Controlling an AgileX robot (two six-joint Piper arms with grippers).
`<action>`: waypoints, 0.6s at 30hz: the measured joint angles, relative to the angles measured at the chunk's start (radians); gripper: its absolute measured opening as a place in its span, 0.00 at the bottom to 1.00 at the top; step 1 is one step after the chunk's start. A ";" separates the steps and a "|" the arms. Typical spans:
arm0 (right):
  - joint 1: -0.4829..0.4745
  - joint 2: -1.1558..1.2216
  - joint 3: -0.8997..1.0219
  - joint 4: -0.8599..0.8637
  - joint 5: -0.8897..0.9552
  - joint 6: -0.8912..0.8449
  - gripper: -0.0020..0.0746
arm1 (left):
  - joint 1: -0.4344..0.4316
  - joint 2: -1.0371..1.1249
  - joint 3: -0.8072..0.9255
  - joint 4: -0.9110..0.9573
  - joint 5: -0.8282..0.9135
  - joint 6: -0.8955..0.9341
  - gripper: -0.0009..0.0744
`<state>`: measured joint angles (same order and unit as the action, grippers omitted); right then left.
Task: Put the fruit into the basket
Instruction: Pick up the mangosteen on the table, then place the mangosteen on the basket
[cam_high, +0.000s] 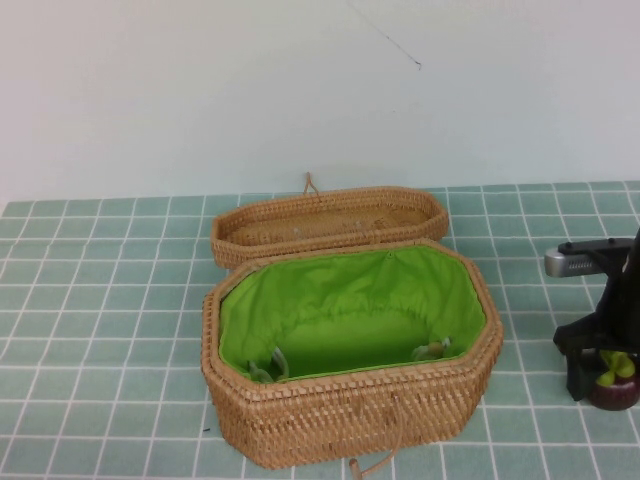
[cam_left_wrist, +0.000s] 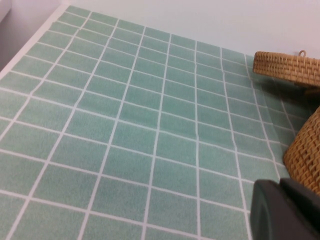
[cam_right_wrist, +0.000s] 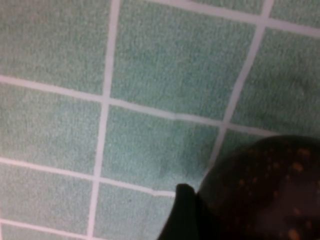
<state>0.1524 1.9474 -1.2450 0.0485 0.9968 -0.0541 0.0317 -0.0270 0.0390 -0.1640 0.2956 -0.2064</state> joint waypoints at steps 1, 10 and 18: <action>0.000 -0.002 0.000 -0.009 0.000 0.004 0.75 | 0.000 0.000 0.000 0.000 0.000 0.000 0.01; 0.000 -0.082 -0.052 -0.013 0.034 0.013 0.74 | 0.000 0.000 0.000 0.000 0.000 0.000 0.01; 0.000 -0.148 -0.244 0.116 0.207 0.003 0.72 | 0.000 0.000 0.000 0.000 0.000 0.000 0.01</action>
<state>0.1524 1.7991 -1.4894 0.1645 1.2039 -0.0514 0.0317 -0.0270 0.0390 -0.1640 0.2956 -0.2064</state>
